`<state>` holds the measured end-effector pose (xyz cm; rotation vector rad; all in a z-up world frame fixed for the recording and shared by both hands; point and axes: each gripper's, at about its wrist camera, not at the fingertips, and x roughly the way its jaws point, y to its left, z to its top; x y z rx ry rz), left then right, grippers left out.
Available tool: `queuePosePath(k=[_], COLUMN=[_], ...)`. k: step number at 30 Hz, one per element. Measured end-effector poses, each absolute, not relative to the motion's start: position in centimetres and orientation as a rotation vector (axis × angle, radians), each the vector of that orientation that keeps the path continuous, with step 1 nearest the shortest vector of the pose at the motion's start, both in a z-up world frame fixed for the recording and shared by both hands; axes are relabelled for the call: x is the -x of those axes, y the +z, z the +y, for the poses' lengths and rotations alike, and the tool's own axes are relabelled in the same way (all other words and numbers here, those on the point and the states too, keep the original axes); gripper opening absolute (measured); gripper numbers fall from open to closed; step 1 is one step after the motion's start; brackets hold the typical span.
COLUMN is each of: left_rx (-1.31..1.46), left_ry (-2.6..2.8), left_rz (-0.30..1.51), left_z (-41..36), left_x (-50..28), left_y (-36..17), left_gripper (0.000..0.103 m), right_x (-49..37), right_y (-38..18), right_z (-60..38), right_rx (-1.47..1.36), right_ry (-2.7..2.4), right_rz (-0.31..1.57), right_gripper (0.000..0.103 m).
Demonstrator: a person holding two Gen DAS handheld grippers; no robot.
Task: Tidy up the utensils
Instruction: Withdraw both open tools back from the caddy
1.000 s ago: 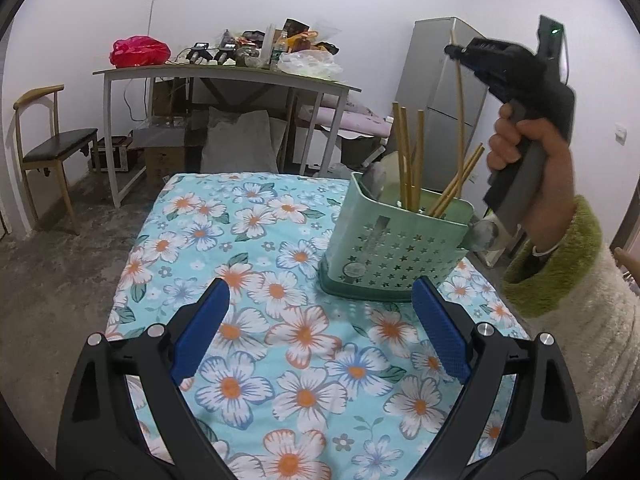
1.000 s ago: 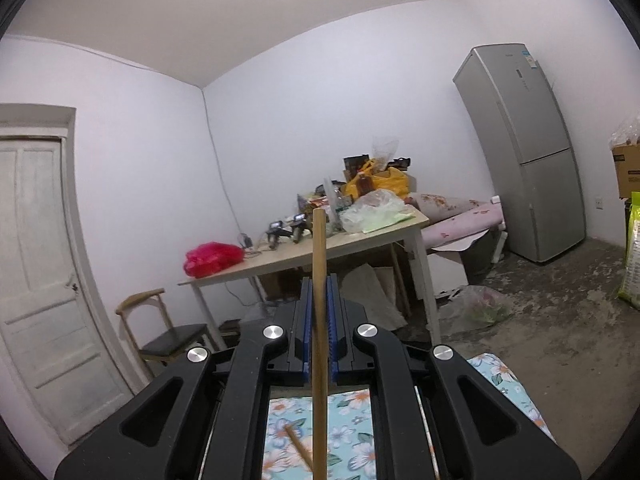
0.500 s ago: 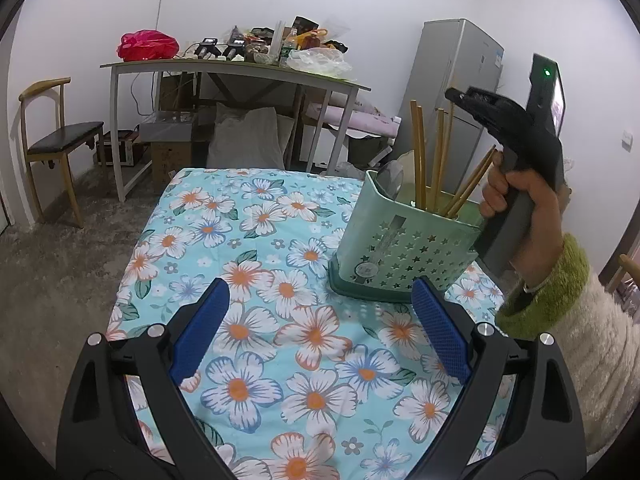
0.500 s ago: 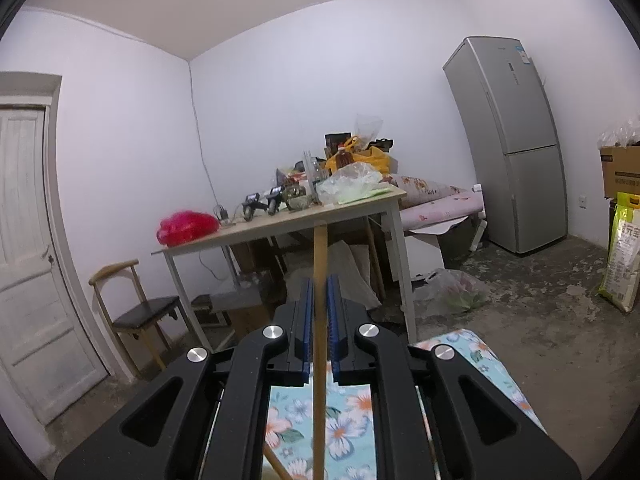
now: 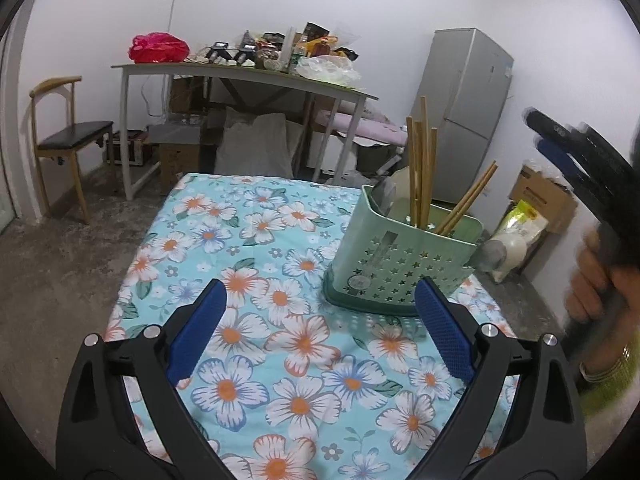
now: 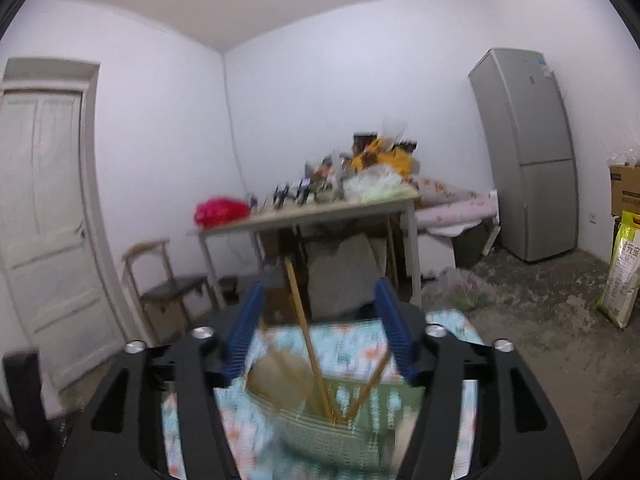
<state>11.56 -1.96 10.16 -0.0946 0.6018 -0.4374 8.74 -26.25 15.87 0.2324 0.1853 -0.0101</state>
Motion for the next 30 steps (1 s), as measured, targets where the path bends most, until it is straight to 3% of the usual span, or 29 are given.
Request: queuePosePath(k=[4, 9, 13, 30], left_rx=[0.054, 0.008, -0.056, -0.093], left_ry=[-0.368, -0.277, -0.188, -0.058], left_rz=[0.601, 0.628, 0.661, 0.739], left_z=[-2.7, -3.6, -4.4, -4.8], left_x=[-11.0, -10.6, -10.5, -10.7], left_y=[10.4, 10.1, 9.8, 9.6], left_gripper=[0.094, 0.094, 0.094, 0.095], right_x=[-7.0, -6.5, -6.3, -6.6], right_y=[12.1, 7.4, 5.6, 6.2], right_z=[-24.2, -22.6, -22.1, -23.2], right_rx=[-0.160, -0.104, -0.062, -0.093], right_ry=[-0.066, -0.187, -0.284, -0.364], right_rz=[0.393, 0.606, 0.695, 0.719], right_gripper=[0.083, 0.092, 0.094, 0.096])
